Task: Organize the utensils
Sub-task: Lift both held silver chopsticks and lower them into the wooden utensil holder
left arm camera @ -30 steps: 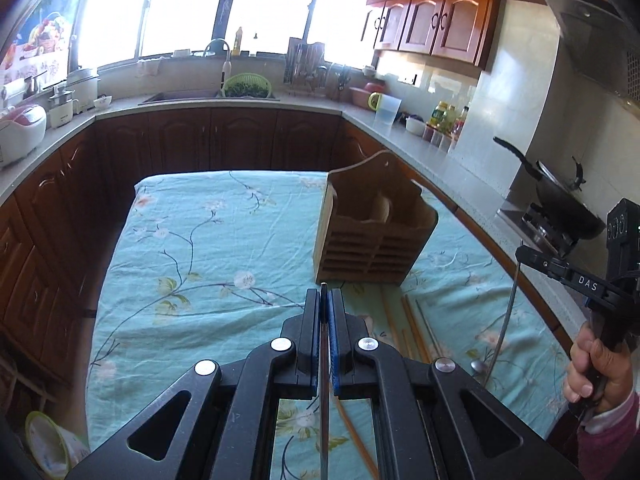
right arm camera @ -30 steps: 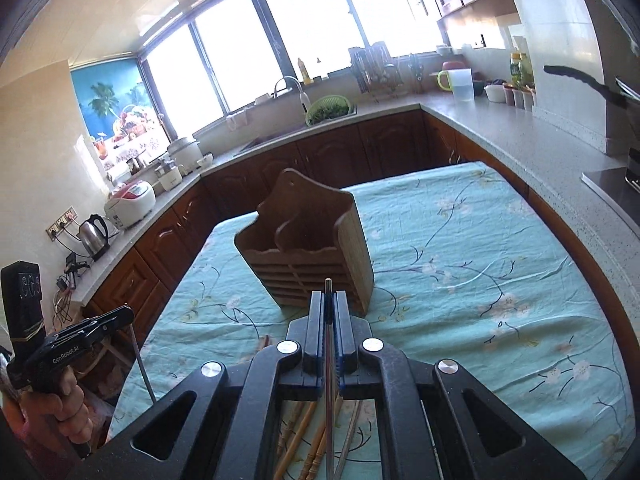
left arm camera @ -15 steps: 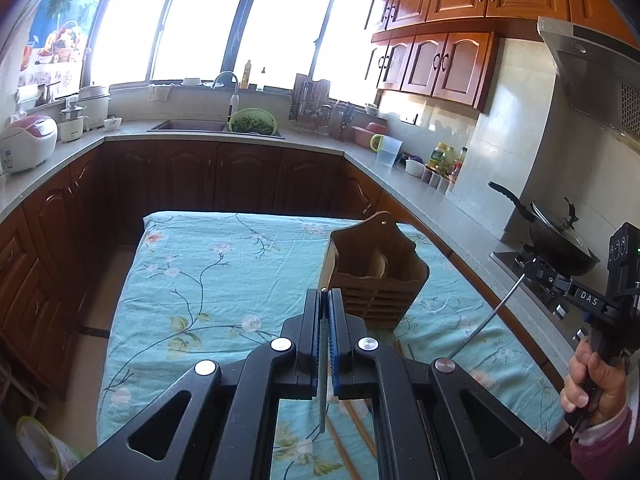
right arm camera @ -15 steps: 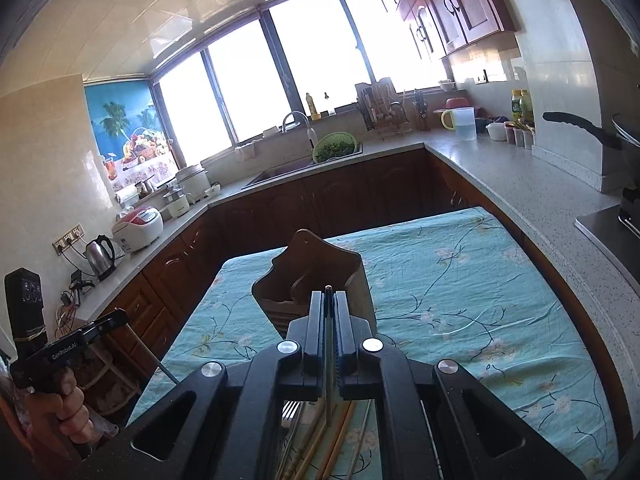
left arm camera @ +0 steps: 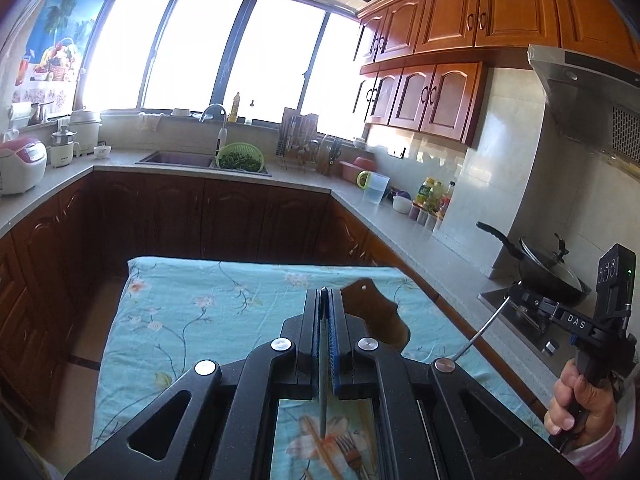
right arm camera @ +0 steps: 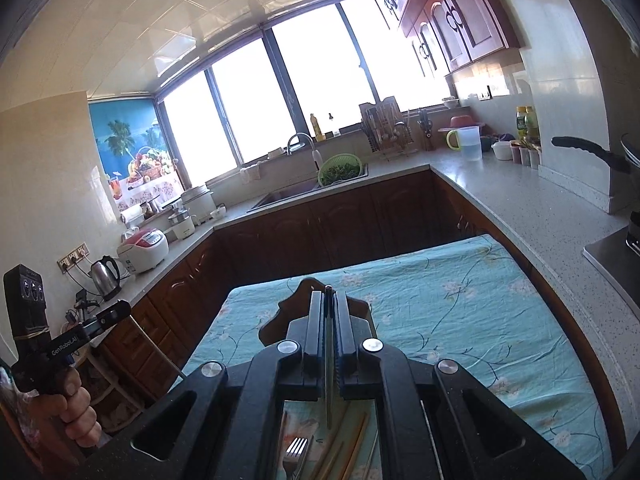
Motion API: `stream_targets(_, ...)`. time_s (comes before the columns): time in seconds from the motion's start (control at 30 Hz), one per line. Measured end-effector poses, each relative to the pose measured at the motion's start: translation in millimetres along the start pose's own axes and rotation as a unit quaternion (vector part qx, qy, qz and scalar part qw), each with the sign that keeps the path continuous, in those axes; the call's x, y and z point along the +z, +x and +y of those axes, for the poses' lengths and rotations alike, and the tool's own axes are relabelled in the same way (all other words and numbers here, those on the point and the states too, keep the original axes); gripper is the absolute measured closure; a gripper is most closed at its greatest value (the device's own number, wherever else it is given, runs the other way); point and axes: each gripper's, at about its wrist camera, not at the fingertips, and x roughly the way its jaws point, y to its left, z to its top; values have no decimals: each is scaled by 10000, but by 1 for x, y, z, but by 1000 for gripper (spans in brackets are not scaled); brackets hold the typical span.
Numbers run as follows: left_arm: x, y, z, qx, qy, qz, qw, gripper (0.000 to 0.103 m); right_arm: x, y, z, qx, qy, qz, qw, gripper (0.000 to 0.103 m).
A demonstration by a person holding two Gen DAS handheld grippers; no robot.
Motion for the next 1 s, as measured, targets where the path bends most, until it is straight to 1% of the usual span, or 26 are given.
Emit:
stream_targets(0.2, 32, 29, -6, -4, 152, -419, 9990, 101, 41, 15, 1, 18, -16, -347, 9994, 99)
stream_targets(0.3, 41, 55, -4, -21, 116, -515, 9986, 101, 58, 29, 2, -98, -98, -478, 9988, 99)
stream_targets(0.4, 40, 88, 0, -68, -7, -560, 9984, 101, 62, 49, -2, -161, -61, -450, 9988, 99)
stream_targets(0.43, 38, 100, 4, -88, -80, -568, 9983, 101, 60, 56, -4, -184, -34, -435, 9989, 99)
stream_targets(0.6, 16, 165, 24, 94, -436, -416, 9981, 101, 37, 95, -16, -282, 104, -272, 9992, 99)
stream_targets(0.63, 16, 177, 28, 101, -508, -377, 9979, 101, 32, 102, -19, -346, 114, -227, 9991, 99)
stream_targets(0.77, 1, 216, 38, 189, -698, -276, 9970, 101, 9, 124, -29, -346, 258, -81, 9990, 99)
stream_targets(0.87, -13, 234, 39, 271, -685, -240, 9970, 101, -2, 134, -34, -347, 368, 5, 9987, 99)
stream_targets(1.0, -24, 257, 30, 288, -588, -14, 9979, 100, -6, 136, -40, -377, 445, 0, 9983, 99)
